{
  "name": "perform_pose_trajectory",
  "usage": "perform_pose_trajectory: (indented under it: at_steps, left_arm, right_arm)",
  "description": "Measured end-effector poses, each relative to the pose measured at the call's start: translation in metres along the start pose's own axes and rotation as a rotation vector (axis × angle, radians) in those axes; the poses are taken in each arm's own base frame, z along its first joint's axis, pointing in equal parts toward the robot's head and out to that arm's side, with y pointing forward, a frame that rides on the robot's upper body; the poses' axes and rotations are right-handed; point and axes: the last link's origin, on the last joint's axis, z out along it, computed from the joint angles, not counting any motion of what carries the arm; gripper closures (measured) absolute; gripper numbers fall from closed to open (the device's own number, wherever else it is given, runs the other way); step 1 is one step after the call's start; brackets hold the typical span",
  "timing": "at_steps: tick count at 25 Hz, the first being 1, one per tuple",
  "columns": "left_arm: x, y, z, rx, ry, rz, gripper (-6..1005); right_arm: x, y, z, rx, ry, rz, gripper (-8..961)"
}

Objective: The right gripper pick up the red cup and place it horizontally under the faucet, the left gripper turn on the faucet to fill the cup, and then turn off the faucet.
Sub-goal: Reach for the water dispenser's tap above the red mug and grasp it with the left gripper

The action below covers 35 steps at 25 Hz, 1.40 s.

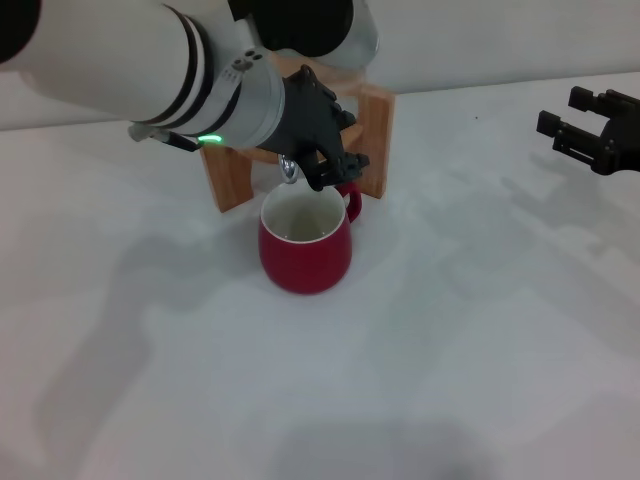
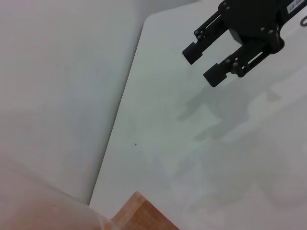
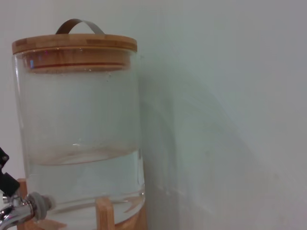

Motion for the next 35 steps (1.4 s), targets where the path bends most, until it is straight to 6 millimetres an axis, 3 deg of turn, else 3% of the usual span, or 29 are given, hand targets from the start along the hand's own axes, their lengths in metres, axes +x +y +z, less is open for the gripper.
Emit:
perform_pose_trajectory:
  at_steps: [35]
  left_arm:
    - [-0.0030, -0.0043, -0.0031, 0.031, -0.007, -0.048, 598]
  right_arm:
    - [0.0004, -0.0010, -0.0009, 0.005, 0.003, 0.002, 363]
